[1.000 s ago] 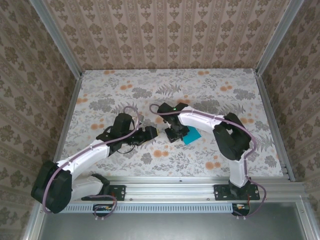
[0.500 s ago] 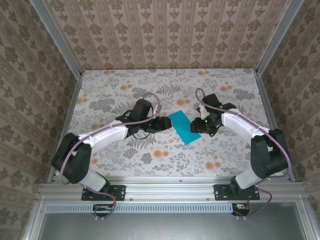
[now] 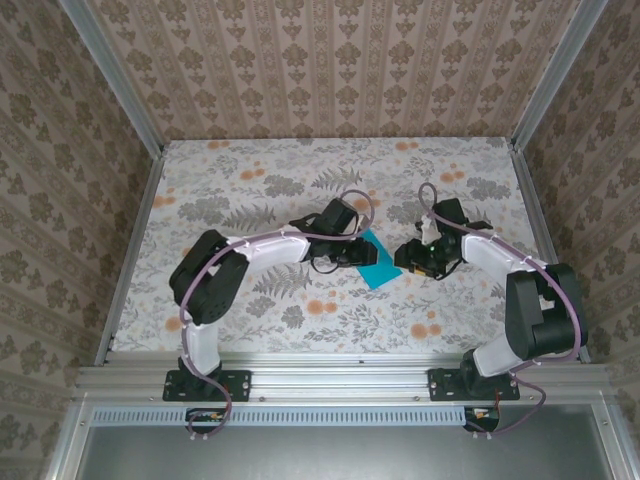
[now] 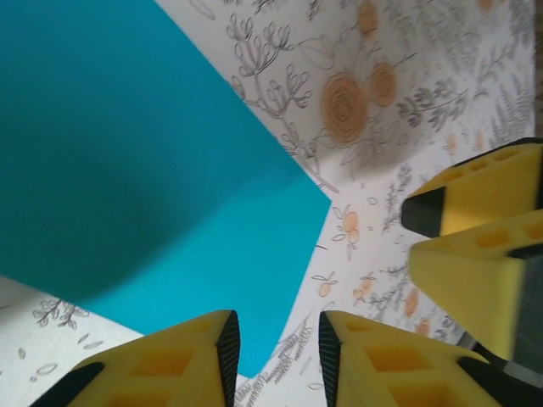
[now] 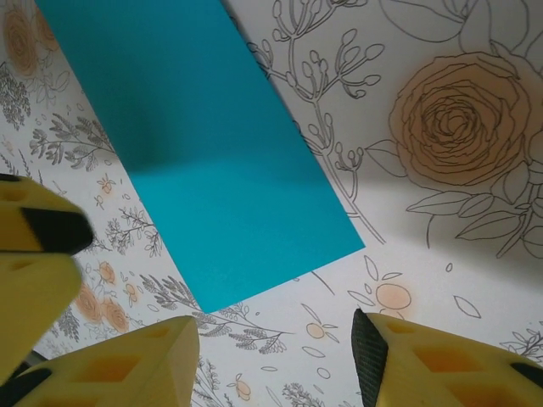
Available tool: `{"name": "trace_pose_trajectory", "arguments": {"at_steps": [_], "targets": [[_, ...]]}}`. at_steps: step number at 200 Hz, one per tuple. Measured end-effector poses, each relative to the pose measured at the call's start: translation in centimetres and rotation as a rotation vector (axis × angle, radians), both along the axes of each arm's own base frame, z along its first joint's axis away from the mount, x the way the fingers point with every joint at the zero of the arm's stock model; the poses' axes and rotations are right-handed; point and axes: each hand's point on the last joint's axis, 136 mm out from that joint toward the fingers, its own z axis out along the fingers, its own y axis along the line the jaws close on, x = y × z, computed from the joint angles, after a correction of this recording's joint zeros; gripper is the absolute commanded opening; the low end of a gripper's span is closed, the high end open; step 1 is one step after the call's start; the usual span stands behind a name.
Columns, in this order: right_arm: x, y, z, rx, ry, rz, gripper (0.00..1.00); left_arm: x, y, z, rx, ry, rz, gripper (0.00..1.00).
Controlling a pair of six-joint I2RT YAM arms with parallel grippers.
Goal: Fold a paper plane with a square sheet of paper (pick it up from the middle)
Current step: Third fold the triangle at the center of the table.
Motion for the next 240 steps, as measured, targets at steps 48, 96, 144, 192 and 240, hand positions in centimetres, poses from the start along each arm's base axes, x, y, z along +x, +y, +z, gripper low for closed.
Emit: {"name": "trace_pose_trajectory", "arguments": {"at_steps": [48,96,144,192,240], "targets": [[0.0,-0.4,-0.4,0.028,-0.001,-0.022,0.54,-0.1,0.2,-2.8,0.073,0.021,-0.016,0.22],[0.8,0.1,-0.1,0.071,-0.021,-0.026,0.54,-0.3,1.2,-4.1,0.134,0.024,-0.023,0.16],[1.0,0.2,-1.0,0.082,0.000,-0.032,0.55,-0.1,1.7,-4.6,0.159,0.015,-0.024,0.14],[1.3,0.6,-1.9,0.098,0.030,-0.024,0.55,0.2,2.1,-5.0,0.154,0.022,-0.023,0.09],[2.1,1.7,-2.3,0.098,0.035,0.007,0.55,0.3,2.2,-5.2,0.127,0.027,-0.037,0.08]]}}
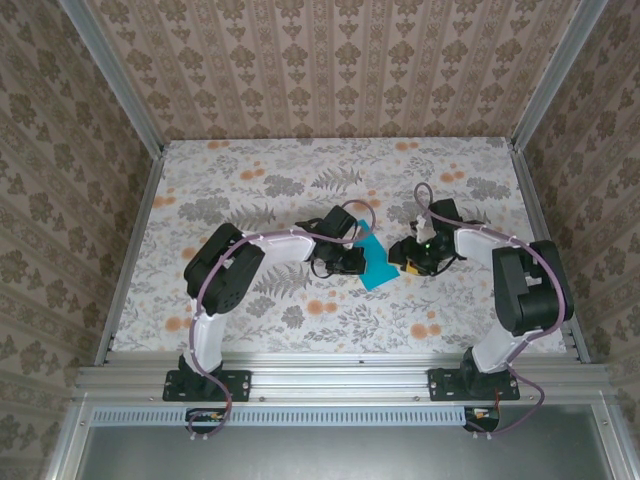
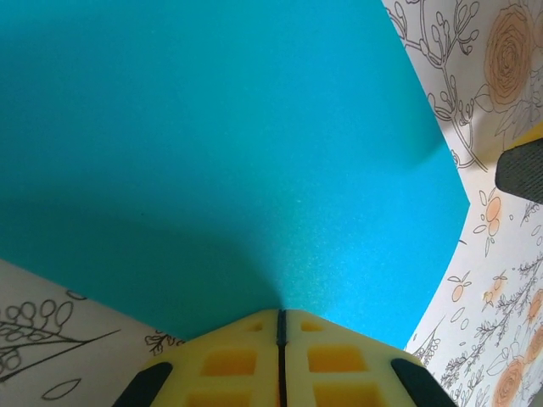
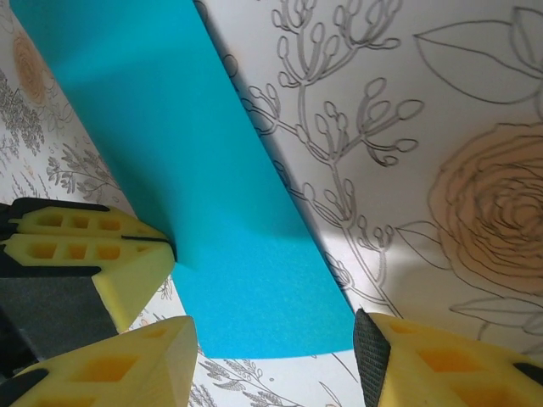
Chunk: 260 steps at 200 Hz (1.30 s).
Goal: Fold a paper plane with a square sheet of paper (pick it up from the middle)
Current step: Third fold the triangle at the center of the table.
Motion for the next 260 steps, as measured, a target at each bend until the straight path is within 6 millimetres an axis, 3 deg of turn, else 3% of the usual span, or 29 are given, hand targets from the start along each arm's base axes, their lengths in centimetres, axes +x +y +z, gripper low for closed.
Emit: {"name": "trace_pose_trajectory", "arguments": {"at_steps": [71,199,260], "targets": [[2.1,1.4,-0.2,-0.056,-0.035,0.053,0.55,-0.1,0.0,0.0,-0.029,0.006,-0.008,0.08],[0.6,3.5,-1.1,-0.123,-0.026,0.161,0.54,-0.1,0.0,0.0,-0.048,0.007,-0.014,0.08],[-0.1,4.9,-0.9,0.015,0.006,0.131,0.54,-0.1,0.0,-0.1,-0.065,0.011,-0.016,0.08]]}}
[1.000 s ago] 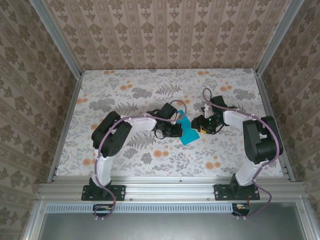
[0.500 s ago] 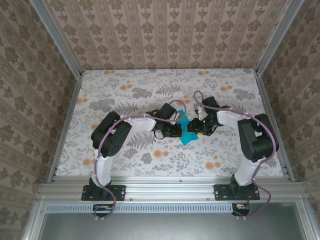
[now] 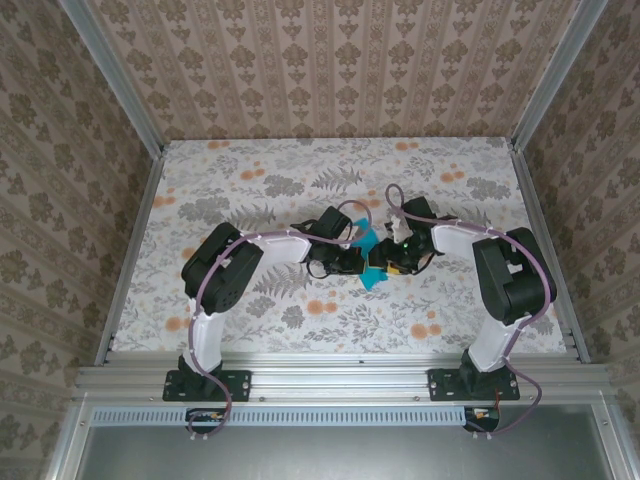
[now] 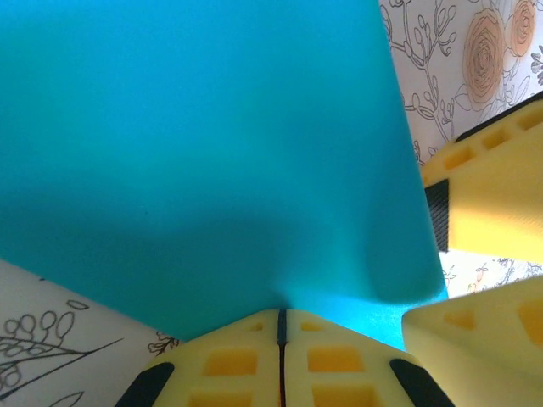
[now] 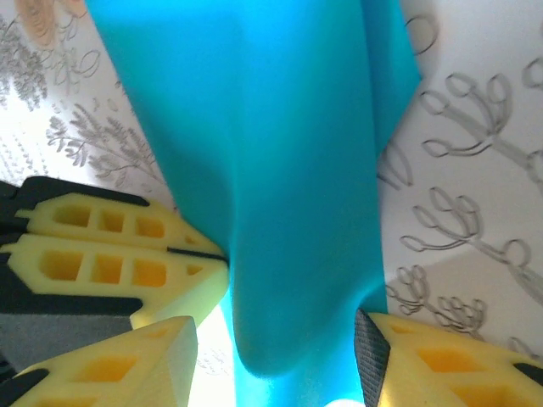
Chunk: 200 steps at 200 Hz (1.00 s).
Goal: Fold a paper plane with a square sheet of paper (pick it up from the middle)
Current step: Third fold the triangle at the center of the table.
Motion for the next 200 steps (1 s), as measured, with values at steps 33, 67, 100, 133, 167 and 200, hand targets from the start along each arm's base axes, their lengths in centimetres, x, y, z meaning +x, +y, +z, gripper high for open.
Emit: {"name": "trace_pose_trajectory", "arguments": {"at_steps": [33,67,100,133,167,200], "targets": [[-0.9,0.7,0.4,0.108,0.033,-0.048,0.54,0.0,0.0,0.0,-0.014,0.002,-0.002,0.07],[-1.8,1.2,1.3,0.182,0.036,-0.082,0.55,0.0,0.0,0.0,-0.023,0.003,-0.004,0.07],[-2.4,1.3,1.8,0.223,0.037,-0.123,0.55,0.1,0.1,0.0,-0.032,0.006,-0.004,0.07],[-3.3,1.0,1.8,0.243,0.053,-0.168,0.55,0.0,0.0,0.0,-0.041,0.007,-0.007,0.07],[-3.1,1.0,2.1,0.267,0.042,-0.214,0.55,0.0,0.0,0.0,-0.047,0.008,-0.009,0.07],[-1.9,1.0,2.6,0.283,0.010,-0.252,0.55,0.0,0.1,0.0,-0.054,0.004,-0.009,0.07]]}}
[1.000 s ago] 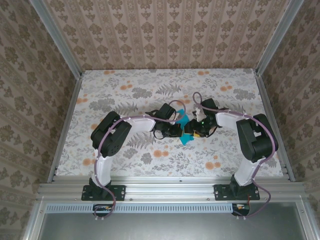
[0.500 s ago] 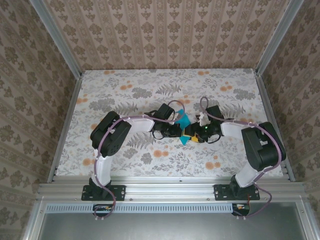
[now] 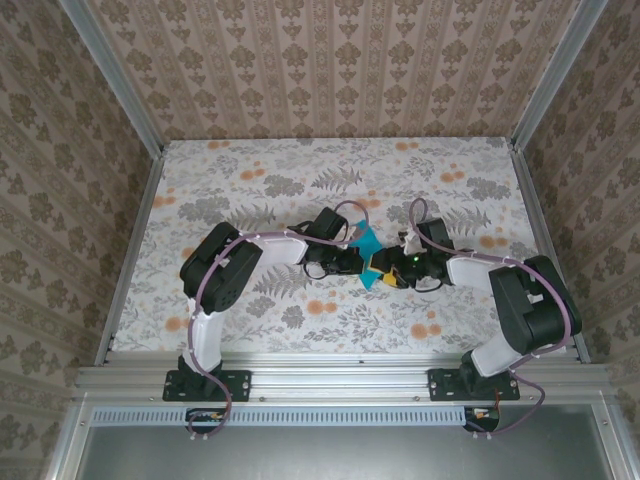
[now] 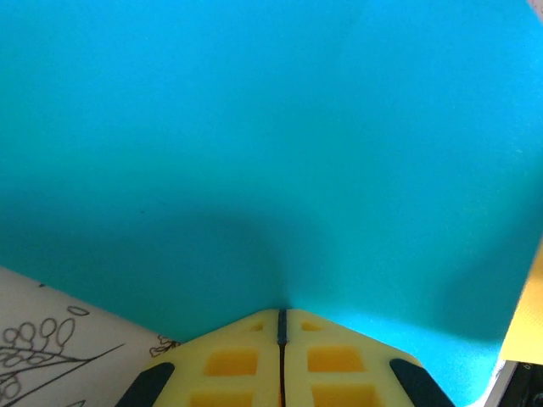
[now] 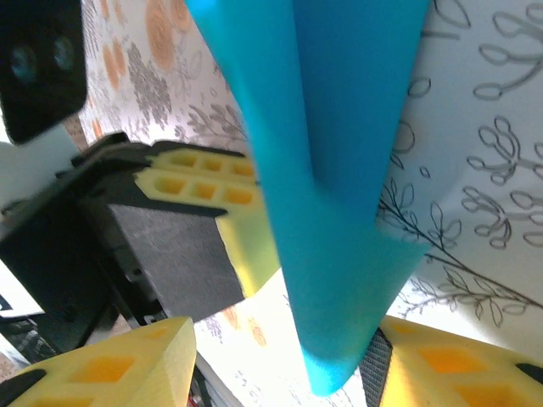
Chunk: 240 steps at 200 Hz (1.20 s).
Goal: Fold a paper plane with a square sheet of paper (pick it up from the middle)
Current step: Third fold the triangle at the center of the table.
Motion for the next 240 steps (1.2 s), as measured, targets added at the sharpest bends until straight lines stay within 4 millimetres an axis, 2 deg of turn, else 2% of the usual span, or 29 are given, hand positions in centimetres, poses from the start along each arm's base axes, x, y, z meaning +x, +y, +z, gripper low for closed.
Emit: {"name": "trace_pose_trajectory", "arguments": {"at_steps": [63,120,174,240], "targets": [[2.1,-0.5,1.1,0.036,-0.051,-0.066,0.54,0.1,0.1,0.0,-0.015,-0.009,0.001,0.07],[2.5,-1.4,1.1,-0.008,-0.060,-0.052,0.51,0.1,0.1,0.0,-0.015,-0.009,0.001,0.07],[1.2,-3.2,-0.3,-0.100,-0.020,-0.027,0.41,0.1,0.1,0.1,-0.016,-0.007,0.001,0.07],[1.1,-4.4,-0.3,-0.166,-0.024,-0.007,0.23,0.1,0.1,0.1,-0.017,-0.007,0.001,0.07]]}}
